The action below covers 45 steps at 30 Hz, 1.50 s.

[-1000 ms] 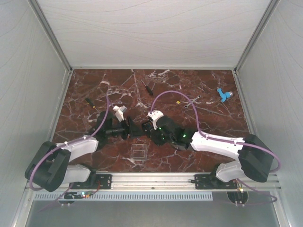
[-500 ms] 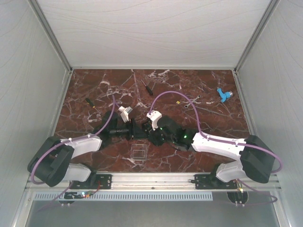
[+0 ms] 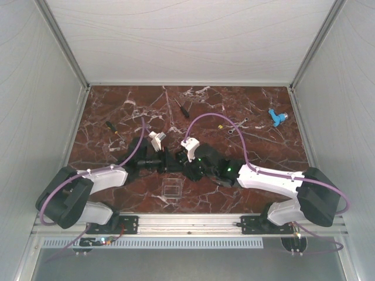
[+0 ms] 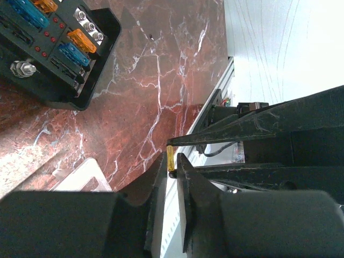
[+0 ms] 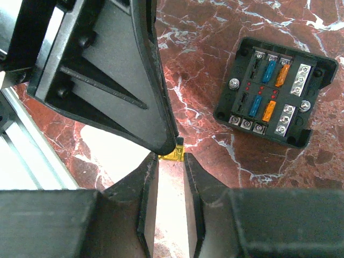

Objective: Snap on the fuse box
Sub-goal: Pick up the fuse from the center of the board.

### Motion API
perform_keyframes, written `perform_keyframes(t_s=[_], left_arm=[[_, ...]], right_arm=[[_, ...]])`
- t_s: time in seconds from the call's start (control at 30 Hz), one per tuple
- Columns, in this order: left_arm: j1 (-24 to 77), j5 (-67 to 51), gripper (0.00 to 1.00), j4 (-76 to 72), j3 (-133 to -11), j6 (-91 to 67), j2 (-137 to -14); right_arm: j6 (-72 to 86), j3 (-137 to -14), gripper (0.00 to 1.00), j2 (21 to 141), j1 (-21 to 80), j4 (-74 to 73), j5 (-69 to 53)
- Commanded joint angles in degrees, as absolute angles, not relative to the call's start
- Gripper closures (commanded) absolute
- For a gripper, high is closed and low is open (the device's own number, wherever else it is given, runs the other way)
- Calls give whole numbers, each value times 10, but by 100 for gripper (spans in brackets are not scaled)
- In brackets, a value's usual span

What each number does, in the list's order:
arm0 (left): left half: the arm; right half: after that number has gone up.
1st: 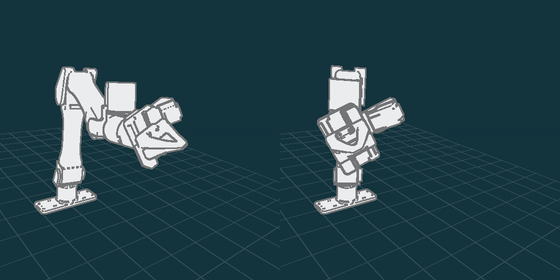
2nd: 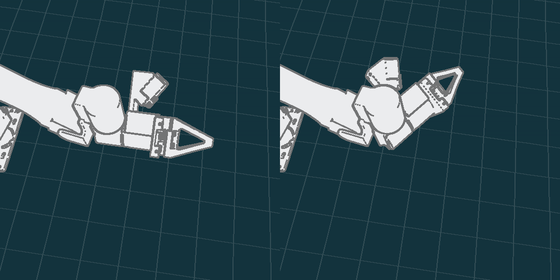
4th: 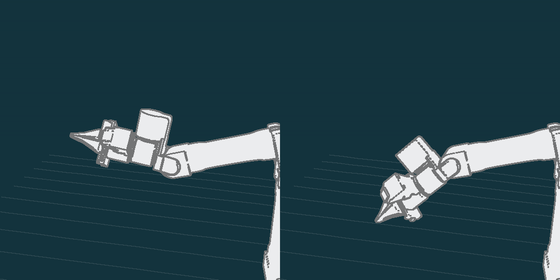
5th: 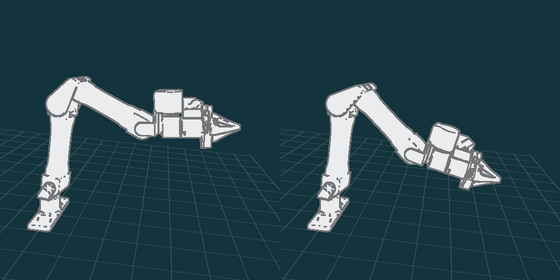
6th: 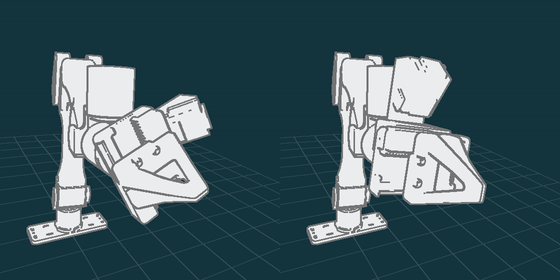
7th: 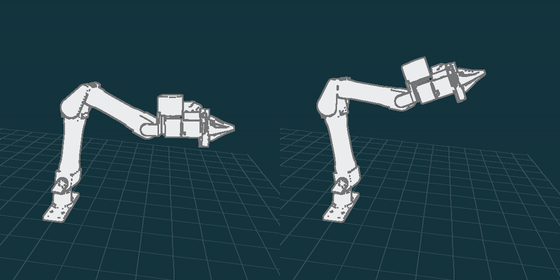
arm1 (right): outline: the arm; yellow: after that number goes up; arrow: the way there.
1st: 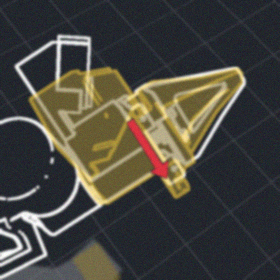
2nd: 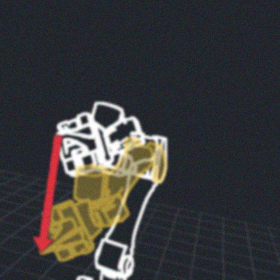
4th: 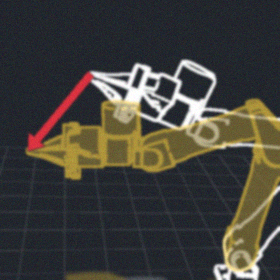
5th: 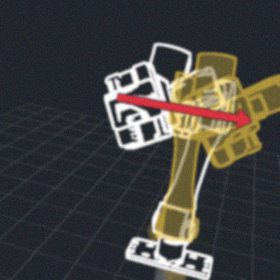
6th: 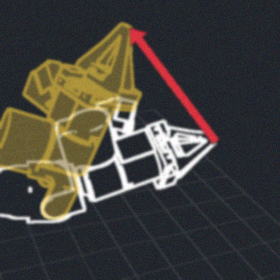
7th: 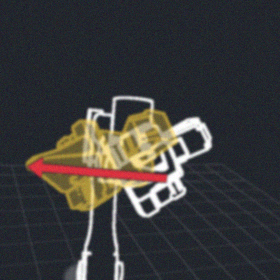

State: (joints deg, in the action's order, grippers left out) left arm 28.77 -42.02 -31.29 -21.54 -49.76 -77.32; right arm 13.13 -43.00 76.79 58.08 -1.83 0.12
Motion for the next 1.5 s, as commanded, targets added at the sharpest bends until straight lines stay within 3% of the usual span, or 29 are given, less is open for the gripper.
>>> perform_keyframes(t_s=[0.0,0.13,0.53,0.97,1.17,1.47], left_arm=[[293,-419,90,-347,-239,-498,-775],[293,-415,100,-345,-238,-499,-766],[293,-330,100,-404,-173,-590,-651],[302,-260,100,-448,-130,-717,-510],[317,-235,100,-475,-119,-749,-477],[332,-220,100,-537,-105,-775,-471]], right_arm=[[122,-425,90,750,587,8,0],[122,-423,90,745,587,11,3],[234,-368,67,639,582,79,17],[494,-245,68,580,564,364,25],[528,-227,68,601,552,470,3],[553,-243,67,645,547,507,-6]])
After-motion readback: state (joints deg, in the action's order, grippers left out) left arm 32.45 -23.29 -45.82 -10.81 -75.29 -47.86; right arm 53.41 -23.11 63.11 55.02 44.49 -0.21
